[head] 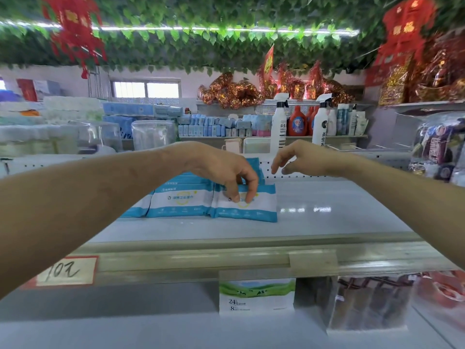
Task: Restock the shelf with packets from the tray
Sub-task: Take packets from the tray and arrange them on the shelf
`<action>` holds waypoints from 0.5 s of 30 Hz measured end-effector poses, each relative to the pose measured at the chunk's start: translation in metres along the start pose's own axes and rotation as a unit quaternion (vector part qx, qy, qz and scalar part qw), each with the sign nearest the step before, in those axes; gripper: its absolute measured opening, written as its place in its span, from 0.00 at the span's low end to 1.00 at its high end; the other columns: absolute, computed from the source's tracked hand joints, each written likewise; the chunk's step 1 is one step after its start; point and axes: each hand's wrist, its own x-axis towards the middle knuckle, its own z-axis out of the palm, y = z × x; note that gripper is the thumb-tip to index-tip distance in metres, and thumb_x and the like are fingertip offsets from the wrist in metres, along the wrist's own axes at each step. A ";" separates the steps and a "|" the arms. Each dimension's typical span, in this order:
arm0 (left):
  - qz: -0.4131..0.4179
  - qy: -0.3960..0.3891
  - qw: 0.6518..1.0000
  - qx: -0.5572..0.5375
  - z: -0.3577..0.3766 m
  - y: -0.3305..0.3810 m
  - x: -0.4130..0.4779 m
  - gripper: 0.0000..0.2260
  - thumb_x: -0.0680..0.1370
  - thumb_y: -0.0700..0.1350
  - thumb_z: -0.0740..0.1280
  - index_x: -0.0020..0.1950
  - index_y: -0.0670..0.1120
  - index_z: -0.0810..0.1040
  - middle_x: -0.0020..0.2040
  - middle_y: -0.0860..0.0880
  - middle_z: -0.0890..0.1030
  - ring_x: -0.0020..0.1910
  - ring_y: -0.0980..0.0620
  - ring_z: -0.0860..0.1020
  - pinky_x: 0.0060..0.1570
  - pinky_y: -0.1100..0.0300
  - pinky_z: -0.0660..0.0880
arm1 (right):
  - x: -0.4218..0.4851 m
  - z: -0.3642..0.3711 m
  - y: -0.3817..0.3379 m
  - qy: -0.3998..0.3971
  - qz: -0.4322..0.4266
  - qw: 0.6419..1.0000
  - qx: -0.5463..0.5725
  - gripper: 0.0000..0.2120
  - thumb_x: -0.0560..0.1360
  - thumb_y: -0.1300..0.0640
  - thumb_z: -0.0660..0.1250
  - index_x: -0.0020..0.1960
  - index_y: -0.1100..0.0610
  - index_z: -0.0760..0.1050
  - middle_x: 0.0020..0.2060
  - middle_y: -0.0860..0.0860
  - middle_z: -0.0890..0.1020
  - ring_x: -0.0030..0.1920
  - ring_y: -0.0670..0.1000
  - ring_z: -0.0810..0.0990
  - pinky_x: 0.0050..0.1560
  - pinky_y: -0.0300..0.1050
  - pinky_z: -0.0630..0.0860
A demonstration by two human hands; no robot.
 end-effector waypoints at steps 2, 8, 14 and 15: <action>-0.003 0.007 1.000 0.005 0.000 -0.001 -0.002 0.09 0.77 0.34 0.74 0.52 0.46 0.84 0.47 0.59 0.82 0.45 0.58 0.78 0.49 0.60 0.77 | 0.002 0.001 -0.003 -0.003 -0.001 1.000 0.004 0.15 0.79 0.65 0.70 0.50 0.45 0.86 0.54 0.42 0.85 0.57 0.44 0.82 0.62 0.54 0.80; 0.011 0.047 0.999 0.005 0.005 -0.008 -0.008 0.07 0.77 0.38 0.74 0.53 0.48 0.84 0.57 0.47 0.82 0.57 0.44 0.78 0.62 0.46 0.77 | 0.013 0.004 -0.011 -0.007 -0.014 1.000 0.008 0.14 0.79 0.66 0.70 0.50 0.47 0.86 0.53 0.44 0.85 0.57 0.46 0.82 0.60 0.47 0.79; 0.007 0.080 0.997 0.003 0.005 -0.011 -0.018 0.09 0.79 0.41 0.73 0.56 0.53 0.84 0.60 0.50 0.81 0.62 0.49 0.78 0.66 0.49 0.75 | 0.022 0.005 -0.025 -0.009 -0.024 1.000 0.000 0.14 0.79 0.66 0.70 0.50 0.48 0.86 0.51 0.44 0.86 0.56 0.46 0.83 0.59 0.48 0.80; 0.006 0.095 0.995 -0.001 0.004 -0.012 -0.023 0.09 0.80 0.41 0.72 0.58 0.53 0.84 0.61 0.53 0.80 0.62 0.52 0.78 0.66 0.52 0.74 | 0.024 0.006 -0.029 -0.009 -0.027 1.000 -0.001 0.13 0.79 0.65 0.70 0.50 0.48 0.86 0.51 0.44 0.86 0.56 0.46 0.83 0.58 0.48 0.80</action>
